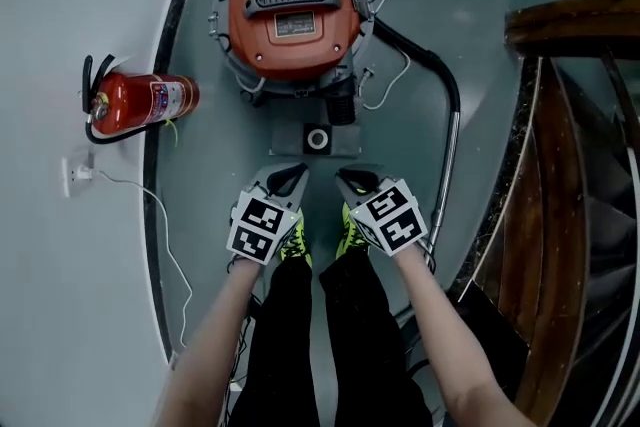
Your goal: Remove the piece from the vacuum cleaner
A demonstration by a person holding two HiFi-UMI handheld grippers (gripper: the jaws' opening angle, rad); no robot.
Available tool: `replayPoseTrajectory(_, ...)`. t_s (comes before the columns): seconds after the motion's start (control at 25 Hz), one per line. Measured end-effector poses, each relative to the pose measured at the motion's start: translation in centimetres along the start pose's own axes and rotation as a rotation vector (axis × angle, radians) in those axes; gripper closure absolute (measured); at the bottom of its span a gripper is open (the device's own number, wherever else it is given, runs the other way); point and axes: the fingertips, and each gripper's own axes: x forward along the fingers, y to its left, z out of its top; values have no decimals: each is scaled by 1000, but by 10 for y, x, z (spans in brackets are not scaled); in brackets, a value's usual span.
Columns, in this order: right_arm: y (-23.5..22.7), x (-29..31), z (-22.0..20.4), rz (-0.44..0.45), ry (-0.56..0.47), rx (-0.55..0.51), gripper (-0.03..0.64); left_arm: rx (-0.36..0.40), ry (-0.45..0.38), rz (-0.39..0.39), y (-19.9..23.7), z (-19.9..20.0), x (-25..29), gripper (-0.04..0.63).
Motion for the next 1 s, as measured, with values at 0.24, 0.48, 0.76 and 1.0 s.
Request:
replayPoseTrajectory(0.24, 22, -46, 33, 7, -38, 39, 586, -60, -44, 8, -14, 39, -47, 586)
replayPoseTrajectory(0.48, 53, -101, 62, 38, -72, 60, 588, -74, -34, -30, -42, 70, -92, 586)
replayPoseTrajectory(0.76, 86, -170, 83, 53, -81, 76, 588, -62, -35, -54, -76, 123, -146, 585)
replayPoseTrajectory(1.0, 101, -223, 118, 26, -124, 54, 588, -61, -52, -45, -94, 167, -197, 586)
